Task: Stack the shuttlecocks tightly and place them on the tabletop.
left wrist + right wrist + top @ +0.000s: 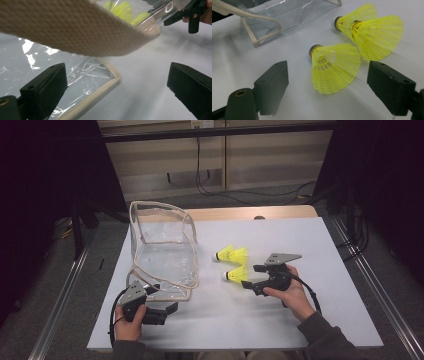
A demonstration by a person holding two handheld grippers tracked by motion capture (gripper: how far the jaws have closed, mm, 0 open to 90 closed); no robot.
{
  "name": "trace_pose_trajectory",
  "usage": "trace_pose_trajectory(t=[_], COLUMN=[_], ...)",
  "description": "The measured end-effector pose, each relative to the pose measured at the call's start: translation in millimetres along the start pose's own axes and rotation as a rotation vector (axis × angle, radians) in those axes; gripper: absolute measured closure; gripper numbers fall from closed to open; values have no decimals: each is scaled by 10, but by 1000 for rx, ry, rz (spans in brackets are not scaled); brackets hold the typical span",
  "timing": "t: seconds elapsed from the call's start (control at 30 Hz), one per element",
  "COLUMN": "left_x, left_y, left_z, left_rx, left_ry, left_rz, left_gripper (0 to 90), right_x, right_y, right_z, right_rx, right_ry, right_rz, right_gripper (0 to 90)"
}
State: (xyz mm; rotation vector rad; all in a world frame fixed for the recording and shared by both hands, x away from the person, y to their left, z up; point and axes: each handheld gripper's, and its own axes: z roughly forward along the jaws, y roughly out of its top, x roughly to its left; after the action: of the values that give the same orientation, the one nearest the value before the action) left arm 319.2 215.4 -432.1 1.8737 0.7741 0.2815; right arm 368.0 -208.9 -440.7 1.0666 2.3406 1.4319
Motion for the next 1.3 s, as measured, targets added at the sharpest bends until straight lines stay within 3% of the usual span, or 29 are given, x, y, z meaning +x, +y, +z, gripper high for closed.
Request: trace_pose_trajectory(t=[0.53,0.63,1.0,1.3], left_x=[-5,-4,3,14], left_y=[-8,-10,-15,-24], left_z=[-11,-17,-23,-26], left_rx=[-1,3,-3,1], left_ry=[-2,-1,6,7], left_rz=[-2,-1,-7,-10], left_gripper=[27,27,27,27], right_x=[67,81,152,157], right_y=[6,2,9,15], right_z=[46,66,177,254], right_rx=[-5,4,29,61], right_ry=[16,19,46,34], right_rz=[-31,-31,-65,-79], right_gripper=[390,395,545,628])
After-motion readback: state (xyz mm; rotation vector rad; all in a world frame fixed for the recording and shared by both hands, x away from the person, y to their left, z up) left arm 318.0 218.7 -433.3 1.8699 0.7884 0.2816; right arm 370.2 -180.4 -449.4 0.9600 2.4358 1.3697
